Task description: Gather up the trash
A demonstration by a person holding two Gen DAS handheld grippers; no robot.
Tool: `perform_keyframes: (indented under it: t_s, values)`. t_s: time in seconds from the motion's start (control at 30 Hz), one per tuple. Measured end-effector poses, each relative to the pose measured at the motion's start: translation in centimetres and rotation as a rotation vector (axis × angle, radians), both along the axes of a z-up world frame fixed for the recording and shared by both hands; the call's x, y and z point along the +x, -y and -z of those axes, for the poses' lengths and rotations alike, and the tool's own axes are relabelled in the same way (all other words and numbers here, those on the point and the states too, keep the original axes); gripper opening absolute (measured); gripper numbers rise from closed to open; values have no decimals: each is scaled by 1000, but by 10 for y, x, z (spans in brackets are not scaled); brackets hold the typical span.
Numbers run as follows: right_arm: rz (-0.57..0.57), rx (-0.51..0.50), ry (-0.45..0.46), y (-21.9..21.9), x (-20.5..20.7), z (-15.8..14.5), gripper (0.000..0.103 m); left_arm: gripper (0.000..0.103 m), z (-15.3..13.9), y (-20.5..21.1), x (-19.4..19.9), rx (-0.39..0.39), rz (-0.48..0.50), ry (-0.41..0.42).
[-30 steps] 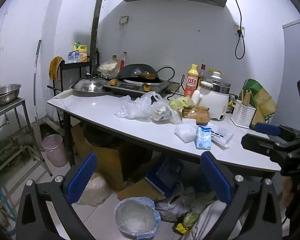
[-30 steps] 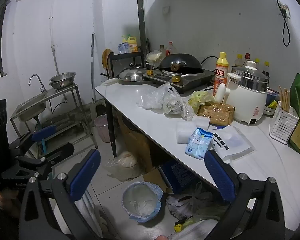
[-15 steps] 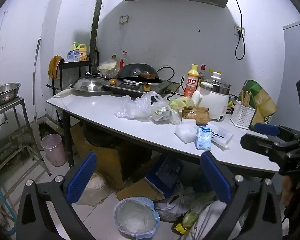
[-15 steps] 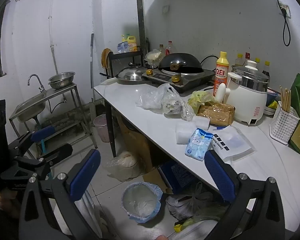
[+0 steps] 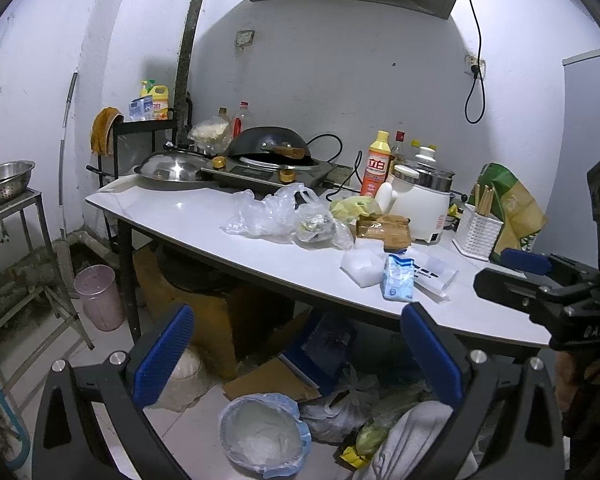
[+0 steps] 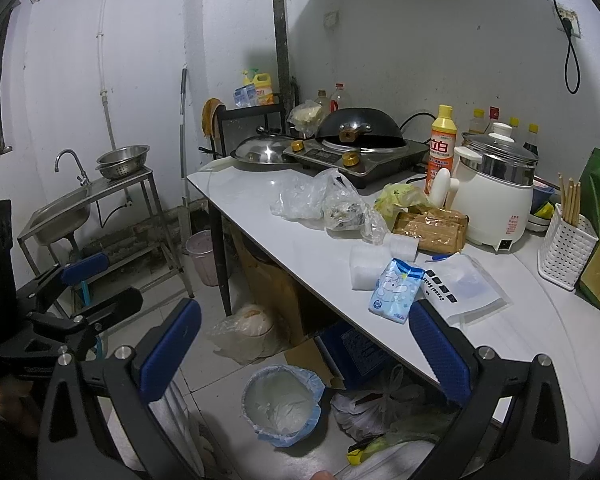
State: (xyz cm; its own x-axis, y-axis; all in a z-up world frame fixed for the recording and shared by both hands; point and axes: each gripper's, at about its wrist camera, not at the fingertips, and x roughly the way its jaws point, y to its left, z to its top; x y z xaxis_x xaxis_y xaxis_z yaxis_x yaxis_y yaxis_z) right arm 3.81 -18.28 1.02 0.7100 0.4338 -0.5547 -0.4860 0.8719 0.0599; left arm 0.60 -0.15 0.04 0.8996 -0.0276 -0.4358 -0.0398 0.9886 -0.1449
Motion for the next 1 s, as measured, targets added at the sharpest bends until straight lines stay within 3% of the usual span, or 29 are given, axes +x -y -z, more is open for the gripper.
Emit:
perform_keyframes:
  t_s: [1.0]
  values:
    - [9,5,-7,3,-2,-3,103,103,-1,-5,-3,-10,-17,4]
